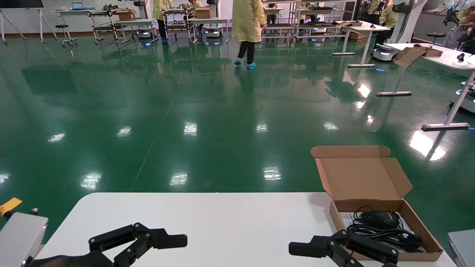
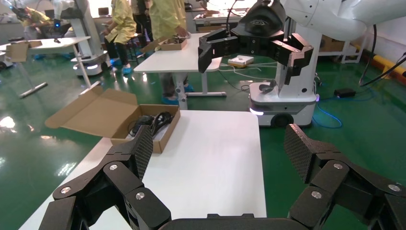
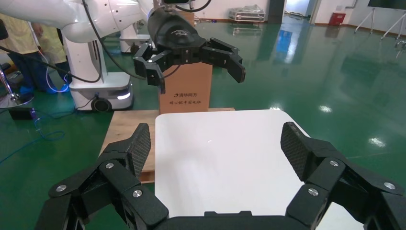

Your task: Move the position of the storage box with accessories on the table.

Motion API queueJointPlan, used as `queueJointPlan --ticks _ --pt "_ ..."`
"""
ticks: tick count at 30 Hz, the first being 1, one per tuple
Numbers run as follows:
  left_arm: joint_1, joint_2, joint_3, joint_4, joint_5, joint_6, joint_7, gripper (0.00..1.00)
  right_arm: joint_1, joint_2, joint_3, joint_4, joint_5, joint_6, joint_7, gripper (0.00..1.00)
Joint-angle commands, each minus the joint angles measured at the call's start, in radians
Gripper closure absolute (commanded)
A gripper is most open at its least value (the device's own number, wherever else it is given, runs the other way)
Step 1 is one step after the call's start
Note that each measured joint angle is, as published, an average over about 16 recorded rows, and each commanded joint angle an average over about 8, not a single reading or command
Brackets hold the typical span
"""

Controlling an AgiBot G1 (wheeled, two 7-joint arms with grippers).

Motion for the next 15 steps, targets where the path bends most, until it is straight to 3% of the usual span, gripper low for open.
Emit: queueJointPlan --ticks 1,15 --pt "0.000 0.000 0.000 0.000 0.000 0.000 0.000 0.00 0.001 -0.001 -0.001 -0.003 -0.001 0.002 0.000 0.00" --pt "0.000 0.000 0.000 0.000 0.000 0.000 0.000 0.00 0.005 -0.003 -0.003 -0.010 -0.002 0.006 0.001 0.00"
